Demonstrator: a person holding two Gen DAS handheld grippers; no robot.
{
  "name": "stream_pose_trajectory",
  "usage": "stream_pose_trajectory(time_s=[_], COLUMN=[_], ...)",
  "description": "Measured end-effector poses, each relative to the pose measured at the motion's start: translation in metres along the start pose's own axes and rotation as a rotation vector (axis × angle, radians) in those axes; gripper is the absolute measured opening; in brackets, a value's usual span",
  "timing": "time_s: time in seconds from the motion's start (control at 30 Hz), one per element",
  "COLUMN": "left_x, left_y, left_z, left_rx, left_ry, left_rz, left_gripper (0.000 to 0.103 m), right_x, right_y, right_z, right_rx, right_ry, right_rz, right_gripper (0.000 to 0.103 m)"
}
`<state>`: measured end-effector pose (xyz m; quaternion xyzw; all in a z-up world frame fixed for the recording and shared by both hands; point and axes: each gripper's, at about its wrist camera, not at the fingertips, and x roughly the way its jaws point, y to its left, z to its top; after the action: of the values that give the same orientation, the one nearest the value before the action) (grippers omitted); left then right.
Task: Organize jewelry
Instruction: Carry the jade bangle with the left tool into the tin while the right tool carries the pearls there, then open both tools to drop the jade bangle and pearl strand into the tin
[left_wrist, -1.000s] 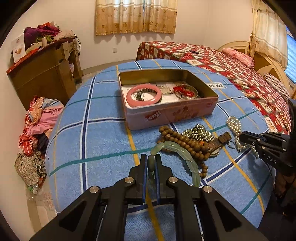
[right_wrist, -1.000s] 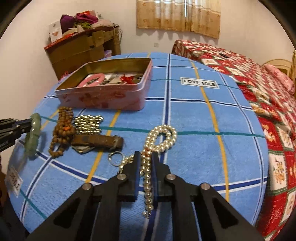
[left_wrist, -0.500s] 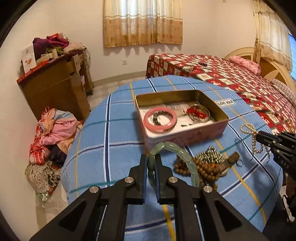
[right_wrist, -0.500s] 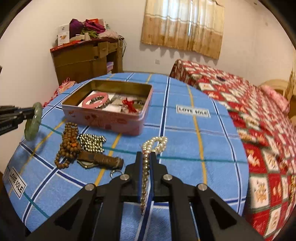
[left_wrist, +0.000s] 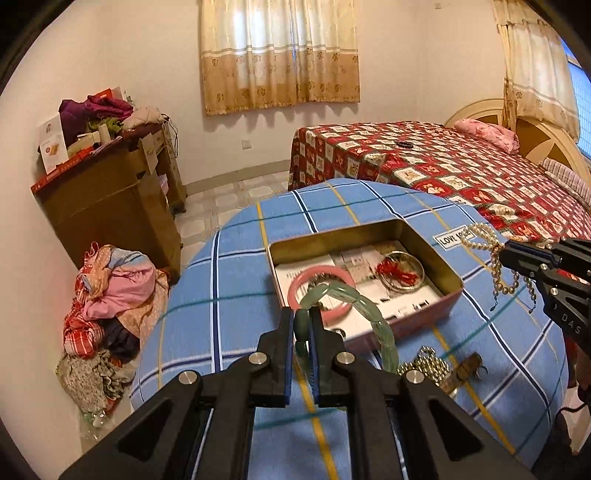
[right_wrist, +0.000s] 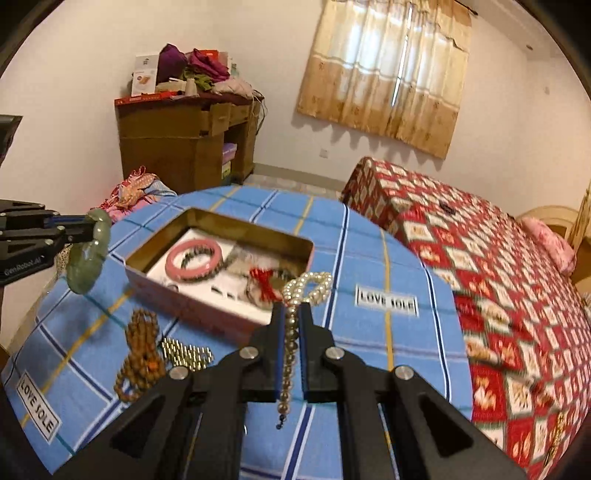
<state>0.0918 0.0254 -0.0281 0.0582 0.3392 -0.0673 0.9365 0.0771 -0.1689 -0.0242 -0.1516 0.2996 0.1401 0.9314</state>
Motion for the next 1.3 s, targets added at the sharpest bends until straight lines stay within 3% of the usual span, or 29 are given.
stream_pose_trajectory(time_s=[0.47,1.3], left_x=[0.032,0.090], left_y=[-0.001,-0.010], left_z=[0.026,0.039], left_rx=[0.020,0.062], left_ry=[0.022,0.115], left_rz=[0.020,0.060], left_gripper=[0.006,0.007], right_x=[0.028,0.088], right_y=[0.014,0.020], right_z=[0.035,0.044], right_rx=[-0.067,-0.076], right_ry=[-0.021,0.053], right_rz=[0.038,0.056], right_gripper=[0.008,0.008])
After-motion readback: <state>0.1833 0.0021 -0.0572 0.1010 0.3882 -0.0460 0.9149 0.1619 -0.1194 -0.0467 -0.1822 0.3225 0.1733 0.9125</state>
